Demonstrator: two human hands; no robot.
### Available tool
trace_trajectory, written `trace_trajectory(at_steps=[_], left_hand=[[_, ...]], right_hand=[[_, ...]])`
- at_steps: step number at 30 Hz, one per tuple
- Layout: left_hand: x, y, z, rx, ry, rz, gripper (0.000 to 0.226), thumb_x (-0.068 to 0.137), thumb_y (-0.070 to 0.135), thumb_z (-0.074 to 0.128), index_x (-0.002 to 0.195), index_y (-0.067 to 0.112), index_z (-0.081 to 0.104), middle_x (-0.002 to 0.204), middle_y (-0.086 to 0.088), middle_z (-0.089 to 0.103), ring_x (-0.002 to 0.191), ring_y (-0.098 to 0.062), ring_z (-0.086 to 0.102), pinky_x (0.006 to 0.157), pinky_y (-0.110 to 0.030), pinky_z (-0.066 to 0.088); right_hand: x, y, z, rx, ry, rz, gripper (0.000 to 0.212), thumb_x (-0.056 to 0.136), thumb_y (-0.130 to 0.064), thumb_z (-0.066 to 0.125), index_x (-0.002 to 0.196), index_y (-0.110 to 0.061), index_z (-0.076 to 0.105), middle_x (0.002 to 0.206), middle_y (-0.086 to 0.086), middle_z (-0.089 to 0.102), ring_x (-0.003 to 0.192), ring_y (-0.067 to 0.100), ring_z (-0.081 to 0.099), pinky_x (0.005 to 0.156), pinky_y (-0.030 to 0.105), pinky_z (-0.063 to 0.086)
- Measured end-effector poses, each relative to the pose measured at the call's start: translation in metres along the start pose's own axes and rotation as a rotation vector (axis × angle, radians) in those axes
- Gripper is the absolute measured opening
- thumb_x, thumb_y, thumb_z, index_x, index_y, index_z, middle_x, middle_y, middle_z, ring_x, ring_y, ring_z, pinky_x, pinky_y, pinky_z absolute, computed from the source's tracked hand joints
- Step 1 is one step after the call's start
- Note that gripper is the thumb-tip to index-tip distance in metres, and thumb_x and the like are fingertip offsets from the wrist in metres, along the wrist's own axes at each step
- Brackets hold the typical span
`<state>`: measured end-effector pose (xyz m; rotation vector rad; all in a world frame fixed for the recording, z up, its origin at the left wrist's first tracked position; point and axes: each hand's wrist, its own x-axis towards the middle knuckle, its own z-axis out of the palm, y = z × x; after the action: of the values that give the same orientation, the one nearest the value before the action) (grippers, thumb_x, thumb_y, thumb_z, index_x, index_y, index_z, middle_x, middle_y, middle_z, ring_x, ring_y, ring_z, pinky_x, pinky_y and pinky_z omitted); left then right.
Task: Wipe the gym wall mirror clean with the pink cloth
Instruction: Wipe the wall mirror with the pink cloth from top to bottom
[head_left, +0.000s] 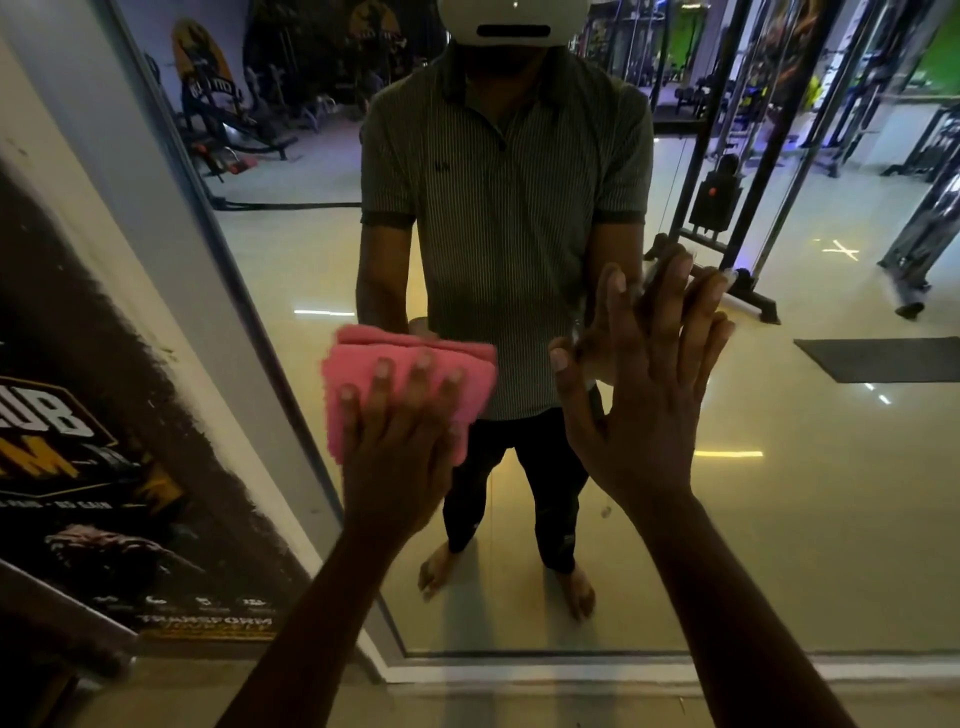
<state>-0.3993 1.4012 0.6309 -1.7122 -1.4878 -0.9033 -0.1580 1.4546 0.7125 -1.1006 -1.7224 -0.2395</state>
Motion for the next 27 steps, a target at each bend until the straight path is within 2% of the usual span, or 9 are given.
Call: trace_trajectory(at_steps=[4,7,10,13,17,19,23,25,27], left_hand=[[0.064,0.013,-0.010,-0.037,0.145,-0.245,0.067,0.115,0.043,0.035,0.173,0.027,0.004,0.178,-0.003,0.001,0.164,-0.045,0.009,0.133,-0.061,-0.004],[0.057,0.028,0.003,-0.044,0.083,-0.007,0.078,0.111,0.044,0.048,0.174,0.031,0.003,0.182,0.000,-0.006,0.167,-0.037,-0.004,0.133,-0.061,-0.006],[-0.003,0.000,0.010,-0.003,-0.006,0.073,0.071,0.113,0.042,0.046,0.174,0.032,0.010,0.183,0.001,0.002,0.168,-0.033,0.003,0.133,-0.065,0.003],[-0.009,-0.028,-0.006,0.011,-0.010,-0.033,0.062,0.118,0.043,0.034,0.173,0.027,0.012,0.182,-0.006,0.006,0.166,-0.040,0.008,0.130,-0.072,0.011],[0.069,-0.004,-0.015,-0.023,0.139,-0.281,0.064,0.118,0.044,0.028,0.173,0.023,0.003,0.178,-0.012,0.003,0.163,-0.051,0.011,0.132,-0.066,0.000],[0.085,0.026,-0.009,-0.041,0.120,-0.189,0.067,0.117,0.044,0.034,0.173,0.023,0.003,0.179,-0.011,0.000,0.164,-0.048,0.004,0.132,-0.065,-0.003],[0.045,0.043,0.000,-0.069,-0.060,0.218,0.075,0.113,0.042,0.046,0.174,0.030,0.005,0.182,-0.001,-0.008,0.168,-0.034,-0.006,0.133,-0.061,-0.006],[0.047,0.030,-0.009,-0.048,-0.039,0.147,0.067,0.115,0.044,0.039,0.174,0.027,0.011,0.182,-0.002,-0.006,0.168,-0.034,-0.004,0.133,-0.061,-0.007],[0.076,0.025,-0.020,0.001,0.046,-0.080,0.067,0.116,0.047,0.039,0.173,0.022,0.013,0.181,-0.010,0.000,0.166,-0.042,0.002,0.132,-0.064,-0.005]], right_hand=[[-0.001,0.000,-0.001,-0.003,-0.001,0.005,0.078,0.108,-0.047,0.068,0.170,-0.014,0.035,0.180,0.023,0.009,0.168,0.048,-0.002,0.134,0.069,0.002],[-0.001,-0.001,-0.001,-0.007,-0.008,0.009,0.078,0.109,-0.049,0.065,0.171,-0.016,0.033,0.181,0.024,0.009,0.168,0.045,-0.006,0.134,0.068,0.001],[0.001,0.001,-0.003,0.005,-0.012,0.000,0.077,0.109,-0.049,0.065,0.170,-0.015,0.034,0.180,0.025,0.011,0.168,0.047,-0.003,0.134,0.069,0.004],[0.000,0.001,-0.006,-0.004,-0.025,0.005,0.076,0.109,-0.050,0.064,0.171,-0.016,0.034,0.181,0.022,0.010,0.168,0.044,-0.004,0.133,0.069,0.006],[-0.002,-0.004,-0.012,0.029,-0.018,0.019,0.078,0.109,-0.046,0.066,0.172,-0.018,0.031,0.183,0.019,0.006,0.169,0.042,-0.002,0.134,0.068,0.009],[-0.003,-0.002,-0.014,0.044,0.011,0.045,0.081,0.108,-0.043,0.069,0.173,-0.020,0.027,0.183,0.017,0.004,0.170,0.041,-0.001,0.133,0.069,0.012],[-0.004,0.008,-0.020,0.013,0.010,0.117,0.085,0.106,-0.045,0.072,0.173,-0.014,0.030,0.182,0.021,0.003,0.170,0.042,-0.003,0.133,0.070,0.010],[-0.003,0.015,-0.023,-0.028,0.005,0.114,0.085,0.105,-0.049,0.072,0.172,-0.014,0.032,0.182,0.021,0.004,0.169,0.043,-0.003,0.133,0.070,0.010],[-0.001,0.021,-0.026,-0.040,0.017,0.114,0.089,0.103,-0.056,0.072,0.172,-0.017,0.033,0.183,0.021,0.004,0.169,0.044,-0.003,0.132,0.070,0.009]])
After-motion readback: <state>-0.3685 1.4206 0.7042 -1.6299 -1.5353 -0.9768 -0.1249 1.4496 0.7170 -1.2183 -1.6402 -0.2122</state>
